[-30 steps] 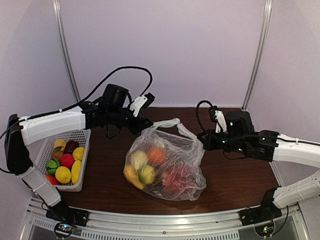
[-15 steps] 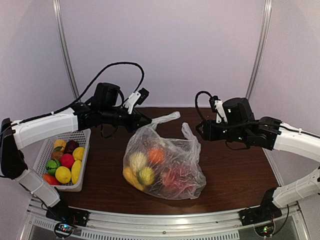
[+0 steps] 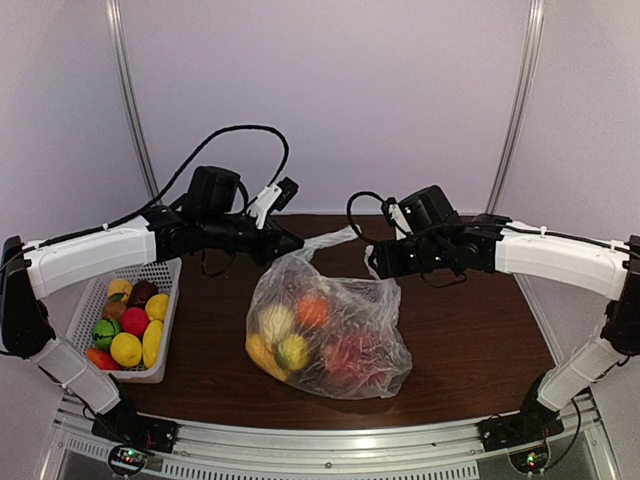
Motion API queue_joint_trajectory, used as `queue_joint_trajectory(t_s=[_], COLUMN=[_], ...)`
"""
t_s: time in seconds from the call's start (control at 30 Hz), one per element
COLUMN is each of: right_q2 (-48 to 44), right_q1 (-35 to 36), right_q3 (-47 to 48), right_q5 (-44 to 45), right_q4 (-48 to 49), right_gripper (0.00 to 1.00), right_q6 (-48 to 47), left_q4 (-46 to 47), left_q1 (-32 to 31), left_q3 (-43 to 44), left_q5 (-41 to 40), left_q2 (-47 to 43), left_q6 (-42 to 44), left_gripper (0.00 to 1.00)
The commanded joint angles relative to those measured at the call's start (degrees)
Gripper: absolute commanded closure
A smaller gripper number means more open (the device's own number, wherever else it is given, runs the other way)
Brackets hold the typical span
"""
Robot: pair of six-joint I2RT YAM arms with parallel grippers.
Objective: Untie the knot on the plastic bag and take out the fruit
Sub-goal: Untie the bag handles from the takeout bag, then pick up the takeout bag from the center of the board, then place the takeout bag at the center of the board.
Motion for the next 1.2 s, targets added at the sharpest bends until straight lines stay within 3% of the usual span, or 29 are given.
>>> queue_joint_trajectory(t_s=[0.0,0.13,0.2,0.33,0.37,0.5,0.73,0.87,1.0,1.17], right_q2=[2.58,5.61,6.5,6.32,5.45,0.12,-11.26,-18.03,-23.14,-25.71], right_q1=[-1.42,-2.67,-3.06,-4.38,-4.94,-7.65,-8.16,-8.03,-7.98,-7.45], right_q3=[3.1,4.14,4.39,5.19,5.35,7.83,16.16,12.91,5.8,-2.31], right_q5=[-3.83,-6.02,-7.29,-10.18,-10.6,-10.4,-2.29,-3.6,-10.4,-14.08], right_q4=[0.88,1.2,1.81,2.17,2.63,1.86,-4.48,-3.22,1.76,3.91], right_gripper=[0.39,0.44,0.56,0.96,1.0,1.0,1.0,1.0,1.0,1.0], right_q6=[-0.99,-1.27,-1.31,-0.53,-0.26,-0.02,-3.7,-3.74,-2.52,-2.08], left_q4=[2.26,2.22,2.2,2.47,2.76,3.96,7.38,7.2,2.13,-2.44], left_q1=[0.23,0.22,0.23,0.23,0.24,0.31,1.0,1.02,1.04,1.02], left_q3=[-0.19,-0.15,-0.02,-0.46,-0.67,-1.04,-3.09,-4.32,-3.63,-2.19], left_q5=[0.75,1.09,1.12,-0.36,-0.89,-2.94,-11.11,-13.36,-9.36,-3.12], left_q2=[-1.23,-0.84,-0.75,-1.34,-1.68,-4.05,-12.82,-17.32,-18.25,-17.64], left_q6=[-0.22,-0.22,-0.22,-0.54,-0.76,-2.43,-8.23,-10.33,-11.45,-11.63], left_gripper=[1.0,1.0,1.0,1.0,1.0,1.0,1.0,1.0,0.99,0.64])
